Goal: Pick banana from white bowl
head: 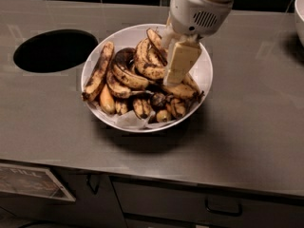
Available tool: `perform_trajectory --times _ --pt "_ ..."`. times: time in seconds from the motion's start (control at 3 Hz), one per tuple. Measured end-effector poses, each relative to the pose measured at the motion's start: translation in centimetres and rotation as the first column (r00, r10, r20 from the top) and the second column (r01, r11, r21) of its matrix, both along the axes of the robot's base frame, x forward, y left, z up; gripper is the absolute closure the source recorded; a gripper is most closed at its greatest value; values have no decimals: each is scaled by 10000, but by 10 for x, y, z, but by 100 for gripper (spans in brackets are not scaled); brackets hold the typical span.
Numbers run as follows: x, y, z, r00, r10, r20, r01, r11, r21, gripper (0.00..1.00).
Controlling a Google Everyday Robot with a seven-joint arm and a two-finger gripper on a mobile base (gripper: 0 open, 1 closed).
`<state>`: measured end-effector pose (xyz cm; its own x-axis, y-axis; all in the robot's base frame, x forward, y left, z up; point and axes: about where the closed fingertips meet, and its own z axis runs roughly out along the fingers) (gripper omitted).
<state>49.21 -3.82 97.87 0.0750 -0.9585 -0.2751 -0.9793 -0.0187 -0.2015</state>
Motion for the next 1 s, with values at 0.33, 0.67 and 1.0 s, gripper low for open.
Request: perform_trajectory --times 0.33,0.67,1.0 --pt "3 0 2 10000 -10 39 10 10000 -25 38" --pt "5 1 3 10000 -2 72 2 10000 -33 37" --pt "5 2 0 10000 4 42 -4 10000 5 39"
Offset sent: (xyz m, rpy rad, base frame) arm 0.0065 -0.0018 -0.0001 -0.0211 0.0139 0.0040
